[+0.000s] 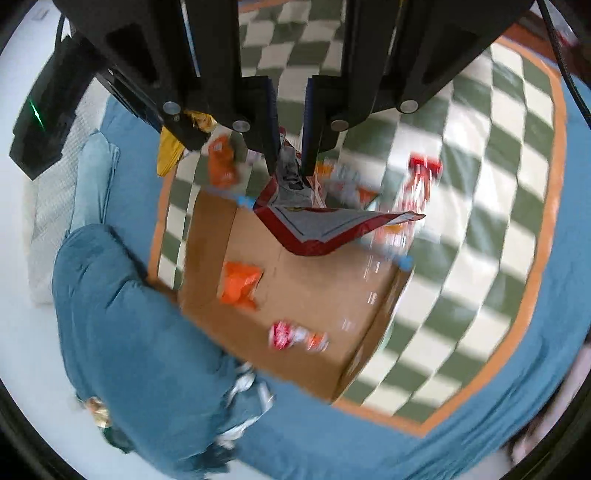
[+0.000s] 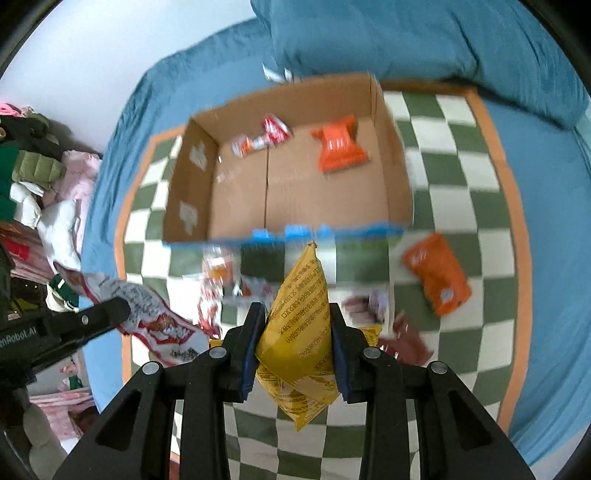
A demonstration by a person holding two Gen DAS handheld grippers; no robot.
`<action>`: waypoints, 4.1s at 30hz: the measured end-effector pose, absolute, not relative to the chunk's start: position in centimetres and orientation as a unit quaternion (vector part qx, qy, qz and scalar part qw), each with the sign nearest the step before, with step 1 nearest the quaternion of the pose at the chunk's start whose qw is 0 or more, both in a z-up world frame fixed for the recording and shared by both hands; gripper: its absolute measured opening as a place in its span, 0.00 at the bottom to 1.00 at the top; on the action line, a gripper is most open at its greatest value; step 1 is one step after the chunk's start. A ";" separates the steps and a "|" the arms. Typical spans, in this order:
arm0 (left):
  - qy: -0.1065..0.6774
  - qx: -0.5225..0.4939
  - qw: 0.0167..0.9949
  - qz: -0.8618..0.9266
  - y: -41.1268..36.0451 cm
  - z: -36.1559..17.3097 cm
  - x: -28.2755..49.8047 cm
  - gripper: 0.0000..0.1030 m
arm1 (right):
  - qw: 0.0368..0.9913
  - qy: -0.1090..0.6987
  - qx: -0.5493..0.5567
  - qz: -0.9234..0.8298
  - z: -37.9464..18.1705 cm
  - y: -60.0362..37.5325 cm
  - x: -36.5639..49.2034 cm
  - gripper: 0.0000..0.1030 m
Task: Organize snacks
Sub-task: 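Carry both packets into the box and open both tools, then withdraw both tools from the box toward the remaining snacks, then grasp the white spicy-wing packet with left tool while right grasps checkered packet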
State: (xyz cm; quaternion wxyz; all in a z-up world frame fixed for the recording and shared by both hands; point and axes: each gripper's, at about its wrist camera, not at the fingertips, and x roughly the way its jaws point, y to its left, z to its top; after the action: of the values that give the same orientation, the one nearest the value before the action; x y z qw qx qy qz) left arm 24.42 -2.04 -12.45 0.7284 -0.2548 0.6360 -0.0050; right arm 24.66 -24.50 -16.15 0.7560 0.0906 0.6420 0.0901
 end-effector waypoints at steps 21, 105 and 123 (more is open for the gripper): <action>0.703 -0.077 0.707 0.018 -0.6 -21.4 39.3 0.09 | 0.728 0.664 0.140 0.095 -24.7 -20.3 40.2 0.35; 0.706 -0.052 0.700 0.095 5.7 -27.0 22.4 0.82 | 0.608 0.715 0.345 0.002 -35.1 -21.9 23.7 0.85; 0.752 -0.027 0.656 0.058 5.5 -35.1 22.0 0.82 | 0.580 0.713 0.379 -0.103 -42.7 -18.2 25.1 0.55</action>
State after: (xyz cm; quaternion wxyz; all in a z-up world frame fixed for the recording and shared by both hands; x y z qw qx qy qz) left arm 21.97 5.48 -35.14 0.6558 -0.0275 0.7522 0.0584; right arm 25.09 -18.17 -42.70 0.5805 0.3790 0.7132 -0.1033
